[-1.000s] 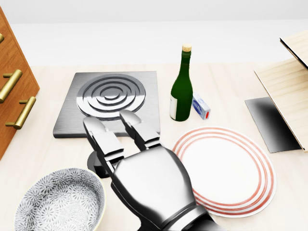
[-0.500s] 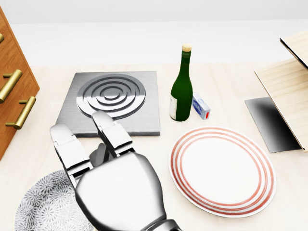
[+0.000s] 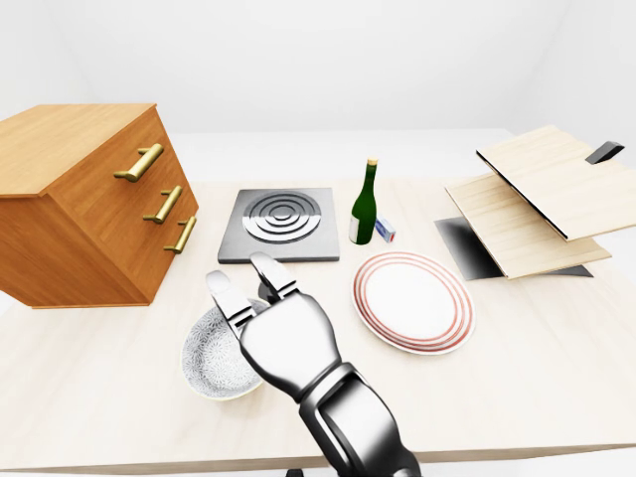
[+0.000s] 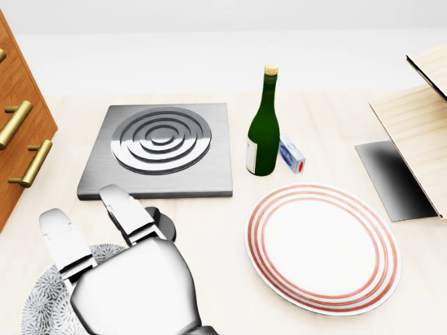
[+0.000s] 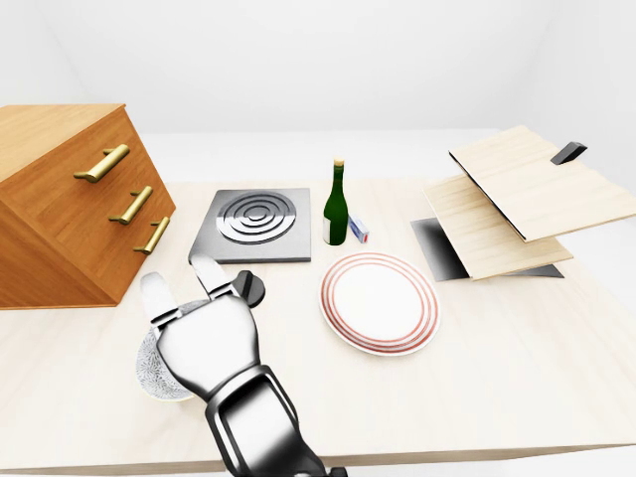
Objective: Pick up the akita bowl and put it on the plate.
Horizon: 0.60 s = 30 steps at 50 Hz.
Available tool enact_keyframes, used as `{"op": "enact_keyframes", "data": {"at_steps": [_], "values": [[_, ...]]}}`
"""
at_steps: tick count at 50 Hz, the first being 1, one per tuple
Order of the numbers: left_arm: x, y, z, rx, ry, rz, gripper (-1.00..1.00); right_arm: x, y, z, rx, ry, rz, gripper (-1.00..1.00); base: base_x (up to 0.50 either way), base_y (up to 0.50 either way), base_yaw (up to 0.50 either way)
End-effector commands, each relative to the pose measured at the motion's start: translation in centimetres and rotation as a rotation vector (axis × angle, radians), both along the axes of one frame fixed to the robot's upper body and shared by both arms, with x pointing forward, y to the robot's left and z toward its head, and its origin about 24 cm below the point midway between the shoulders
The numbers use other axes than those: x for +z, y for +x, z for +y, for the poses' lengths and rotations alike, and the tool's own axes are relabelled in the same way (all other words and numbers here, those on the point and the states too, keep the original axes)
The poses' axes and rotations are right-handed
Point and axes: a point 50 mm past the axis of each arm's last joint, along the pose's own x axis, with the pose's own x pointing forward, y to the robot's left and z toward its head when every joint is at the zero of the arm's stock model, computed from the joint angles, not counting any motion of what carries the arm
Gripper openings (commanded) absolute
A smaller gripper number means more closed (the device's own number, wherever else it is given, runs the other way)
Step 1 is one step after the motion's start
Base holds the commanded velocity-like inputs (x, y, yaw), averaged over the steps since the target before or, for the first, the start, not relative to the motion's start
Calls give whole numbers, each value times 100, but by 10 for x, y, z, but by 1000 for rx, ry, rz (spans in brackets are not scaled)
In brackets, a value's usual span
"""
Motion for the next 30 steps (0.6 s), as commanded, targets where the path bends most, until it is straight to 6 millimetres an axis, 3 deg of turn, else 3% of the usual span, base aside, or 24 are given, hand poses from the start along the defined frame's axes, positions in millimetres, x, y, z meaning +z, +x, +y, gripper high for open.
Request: {"op": "enact_keyframes", "data": {"at_steps": [1,19,30], "values": [[1,0,0,0,2,-5,100,-1,3,8,11,-15,7,95,0,0,0],[-1,0,0,-5,-4,-2,100,-19,1,19,57,-63,76,95,0,0,0],[1,-1,0,-5,1,-8,100,-38,-12,22,102,-118,134,95,0,0,0]]}}
